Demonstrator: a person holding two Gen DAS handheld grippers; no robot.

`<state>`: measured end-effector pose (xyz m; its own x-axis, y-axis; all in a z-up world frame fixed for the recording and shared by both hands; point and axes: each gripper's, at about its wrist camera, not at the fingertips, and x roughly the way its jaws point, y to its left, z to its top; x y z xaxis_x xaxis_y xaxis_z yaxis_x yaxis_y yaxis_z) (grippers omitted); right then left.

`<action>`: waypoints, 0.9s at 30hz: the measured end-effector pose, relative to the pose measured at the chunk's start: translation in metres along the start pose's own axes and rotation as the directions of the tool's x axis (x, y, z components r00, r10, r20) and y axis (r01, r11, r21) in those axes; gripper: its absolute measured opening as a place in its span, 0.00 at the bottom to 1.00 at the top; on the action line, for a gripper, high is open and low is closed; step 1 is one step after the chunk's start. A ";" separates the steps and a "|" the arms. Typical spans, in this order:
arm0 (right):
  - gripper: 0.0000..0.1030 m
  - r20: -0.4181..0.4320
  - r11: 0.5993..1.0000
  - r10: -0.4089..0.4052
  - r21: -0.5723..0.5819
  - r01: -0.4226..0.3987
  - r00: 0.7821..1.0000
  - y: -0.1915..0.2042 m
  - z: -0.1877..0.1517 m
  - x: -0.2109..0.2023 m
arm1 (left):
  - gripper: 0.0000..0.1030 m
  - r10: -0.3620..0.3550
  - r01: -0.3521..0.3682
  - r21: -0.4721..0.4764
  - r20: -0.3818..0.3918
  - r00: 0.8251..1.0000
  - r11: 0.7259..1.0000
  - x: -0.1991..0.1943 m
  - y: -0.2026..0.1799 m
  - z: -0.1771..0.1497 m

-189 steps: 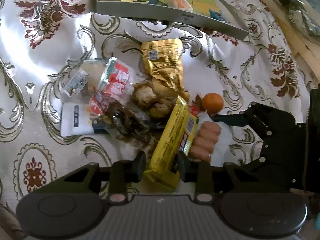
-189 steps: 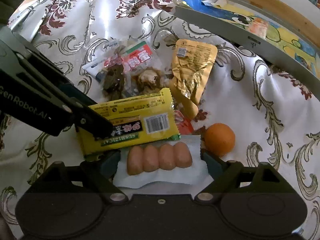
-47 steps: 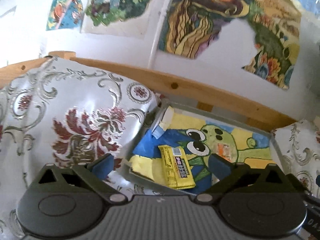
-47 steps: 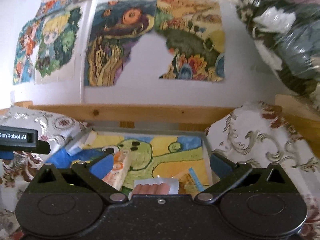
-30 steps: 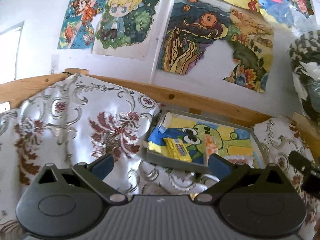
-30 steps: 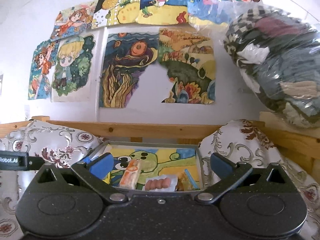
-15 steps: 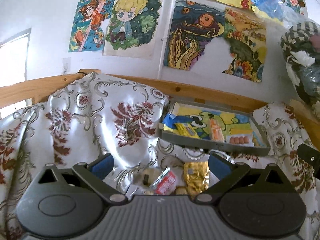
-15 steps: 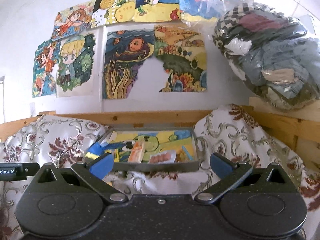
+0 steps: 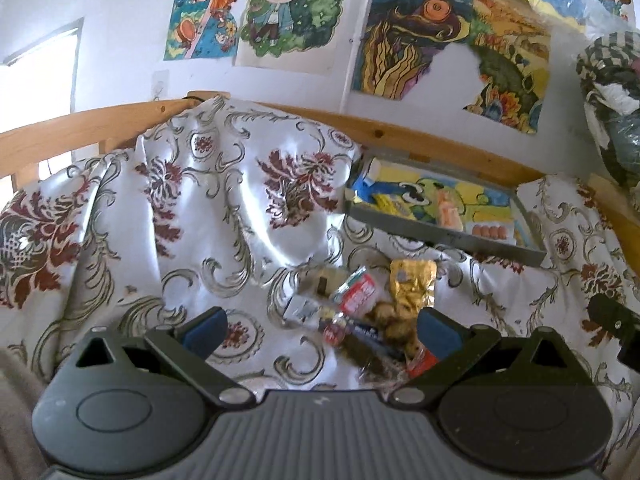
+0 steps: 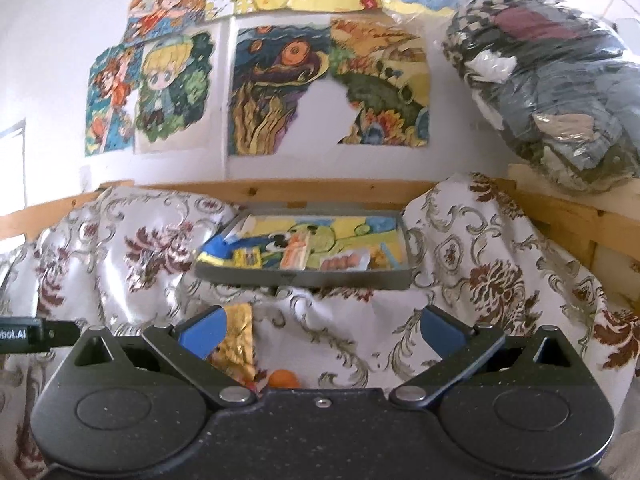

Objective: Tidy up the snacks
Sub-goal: 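Lift both tools away from the tray toward the remaining snacks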

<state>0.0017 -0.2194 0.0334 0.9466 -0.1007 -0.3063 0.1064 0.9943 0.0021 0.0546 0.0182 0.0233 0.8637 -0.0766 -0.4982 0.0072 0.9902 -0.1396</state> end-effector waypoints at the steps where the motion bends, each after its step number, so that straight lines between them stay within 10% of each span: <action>1: 0.99 -0.008 1.000 0.004 -0.007 -0.004 1.000 0.002 -0.001 -0.001 | 1.00 0.012 -0.012 0.008 -0.012 1.000 1.000 -0.001 0.000 -0.001; 27: 0.99 -0.204 0.991 0.090 -0.080 -0.108 0.975 0.023 -0.011 0.017 | 1.00 0.055 -0.052 0.019 -0.291 0.955 0.998 0.018 0.007 -0.001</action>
<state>0.0164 -0.1977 0.0176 0.8702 -0.0019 -0.4927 -0.0212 0.9989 -0.0412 0.0694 0.0241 0.0127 0.6787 -0.0528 -0.7325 -0.0280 0.9948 -0.0976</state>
